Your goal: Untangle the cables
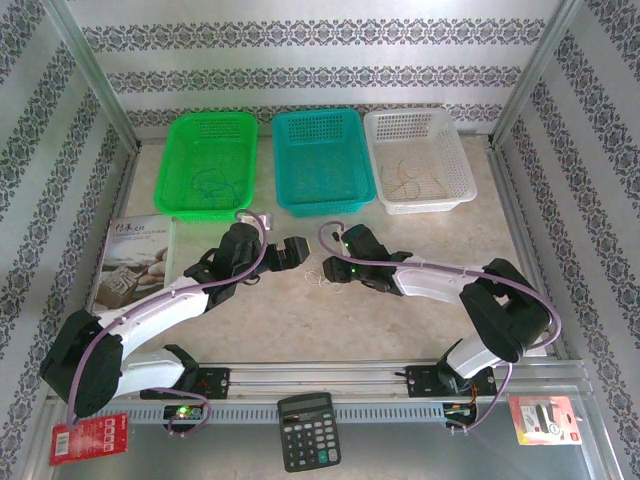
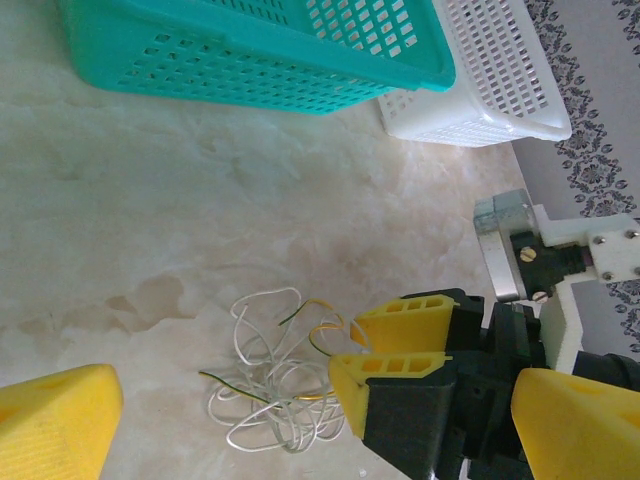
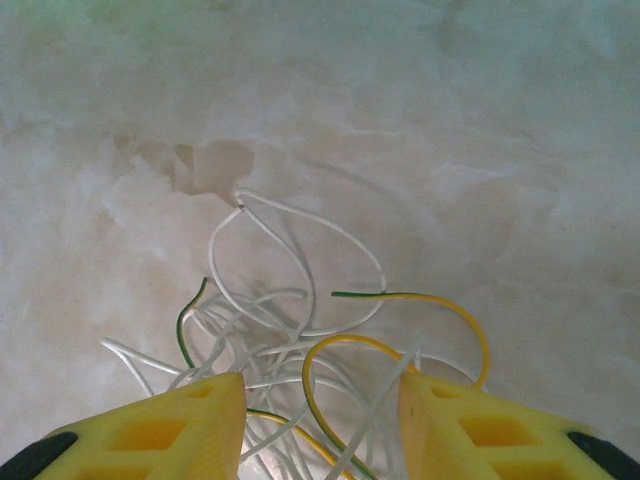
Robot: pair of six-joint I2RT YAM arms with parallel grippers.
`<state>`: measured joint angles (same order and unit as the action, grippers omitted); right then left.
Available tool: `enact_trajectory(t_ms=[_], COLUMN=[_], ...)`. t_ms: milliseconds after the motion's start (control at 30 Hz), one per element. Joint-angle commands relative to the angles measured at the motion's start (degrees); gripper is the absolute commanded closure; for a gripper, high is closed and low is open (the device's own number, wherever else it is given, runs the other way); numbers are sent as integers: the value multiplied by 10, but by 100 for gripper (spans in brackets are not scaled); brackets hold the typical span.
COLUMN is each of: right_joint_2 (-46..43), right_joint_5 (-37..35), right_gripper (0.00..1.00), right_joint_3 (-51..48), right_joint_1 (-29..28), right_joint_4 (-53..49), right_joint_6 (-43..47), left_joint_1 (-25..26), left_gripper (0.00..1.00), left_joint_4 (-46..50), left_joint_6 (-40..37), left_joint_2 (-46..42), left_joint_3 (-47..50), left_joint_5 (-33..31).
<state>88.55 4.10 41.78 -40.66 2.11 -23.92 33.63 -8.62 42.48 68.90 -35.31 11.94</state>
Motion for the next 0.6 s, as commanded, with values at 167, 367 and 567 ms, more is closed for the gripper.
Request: enact_trajectory(t_ms=[167,367,567], right_joint_2=[35,26,-23], right_joint_5=[-33,-34,-16], right_gripper=[61,72,88], right_joint_3=[35,37,37], right_joint_1=[-7,-7,-5], right_joint_4=[-48,-54,-58], right_joint_6=[34,31,16], left_joint_1=[-6,-6,-6], left_gripper=[0,0,0], left_joint_4=[-20,-20,-20], left_joint_6=[3,3,2], left_joint_2=[1,-2,0], left_joint_3=[0,0,1], left_joint_5=[-1,1,1])
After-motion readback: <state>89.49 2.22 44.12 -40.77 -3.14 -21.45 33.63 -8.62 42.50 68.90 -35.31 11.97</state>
